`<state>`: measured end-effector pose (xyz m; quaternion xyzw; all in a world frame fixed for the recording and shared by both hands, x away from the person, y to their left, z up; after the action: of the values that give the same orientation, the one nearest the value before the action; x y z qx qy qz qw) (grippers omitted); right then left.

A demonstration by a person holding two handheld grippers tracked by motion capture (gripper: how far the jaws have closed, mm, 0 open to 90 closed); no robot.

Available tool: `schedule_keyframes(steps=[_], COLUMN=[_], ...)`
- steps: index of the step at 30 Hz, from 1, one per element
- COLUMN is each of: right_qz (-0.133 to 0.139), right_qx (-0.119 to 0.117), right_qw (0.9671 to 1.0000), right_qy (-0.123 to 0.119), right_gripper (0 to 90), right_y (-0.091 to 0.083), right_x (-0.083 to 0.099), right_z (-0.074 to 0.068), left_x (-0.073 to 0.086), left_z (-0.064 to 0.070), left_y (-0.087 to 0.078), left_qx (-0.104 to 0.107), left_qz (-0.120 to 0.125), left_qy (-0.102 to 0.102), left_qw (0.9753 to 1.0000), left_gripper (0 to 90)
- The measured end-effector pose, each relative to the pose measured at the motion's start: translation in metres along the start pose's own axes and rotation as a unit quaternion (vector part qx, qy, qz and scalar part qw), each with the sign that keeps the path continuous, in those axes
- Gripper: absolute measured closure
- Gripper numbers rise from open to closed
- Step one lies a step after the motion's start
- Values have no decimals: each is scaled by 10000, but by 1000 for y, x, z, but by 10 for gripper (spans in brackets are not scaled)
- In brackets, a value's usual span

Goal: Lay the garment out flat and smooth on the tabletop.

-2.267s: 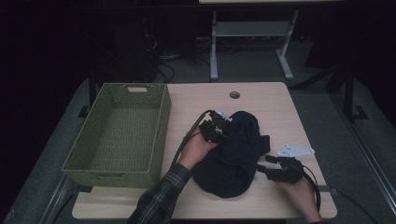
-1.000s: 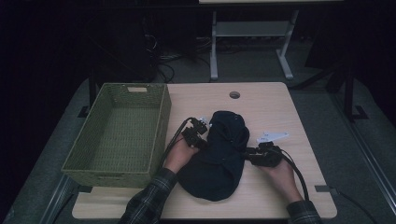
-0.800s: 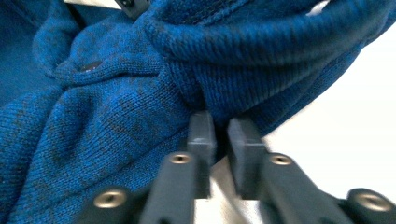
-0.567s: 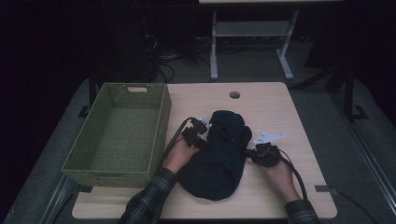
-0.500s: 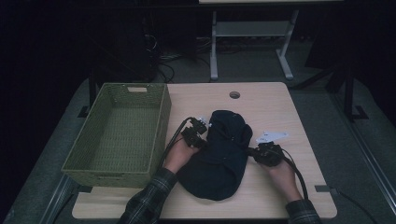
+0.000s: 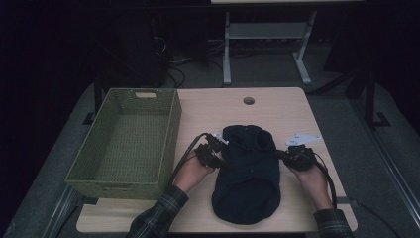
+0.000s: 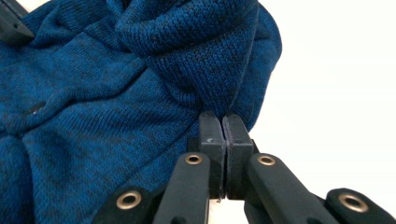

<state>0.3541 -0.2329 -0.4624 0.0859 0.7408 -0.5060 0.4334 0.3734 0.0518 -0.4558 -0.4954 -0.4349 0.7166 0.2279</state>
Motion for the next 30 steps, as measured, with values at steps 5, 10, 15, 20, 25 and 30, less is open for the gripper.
schedule_keyframes(steps=[5,10,15,20,25,30], right_qz=[113,320,229,-108,-314,-577], right_qx=[-63,-257,-552,-575,-616,-496], right_qw=[9999,9990,9981,9983,9976,9971], right_qy=[53,161,157,72,102,-2], right_gripper=[673,722,878,898,899,900], right_y=[1,-19,-26,-26,-22,-11], right_x=[0,0,13,28,38,41], right_z=[-3,-5,-17,-31,-35,-35], left_x=[3,-1,-7,-9,-8,-3], left_z=[4,13,24,27,19,7], left_y=[-12,-32,-33,-9,12,15], left_qx=[-136,-239,-131,-125,-413,-594], left_qz=[163,382,461,359,53,-5], left_qy=[8,202,420,495,605,553], left_qw=[9998,9988,9980,9980,9973,9967], left_gripper=[732,760,897,898,899,900])
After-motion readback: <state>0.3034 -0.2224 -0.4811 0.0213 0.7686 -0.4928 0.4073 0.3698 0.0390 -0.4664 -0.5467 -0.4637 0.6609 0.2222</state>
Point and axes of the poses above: each handheld gripper's, and its own axes: y roughly forward along the jaws, x roughly out of its underside, z roughly to its right, the point moved 2 cm from there along y, roughly forward along the jaws, and after that the axes turned 9 degrees about y, right-handed, at the moved point
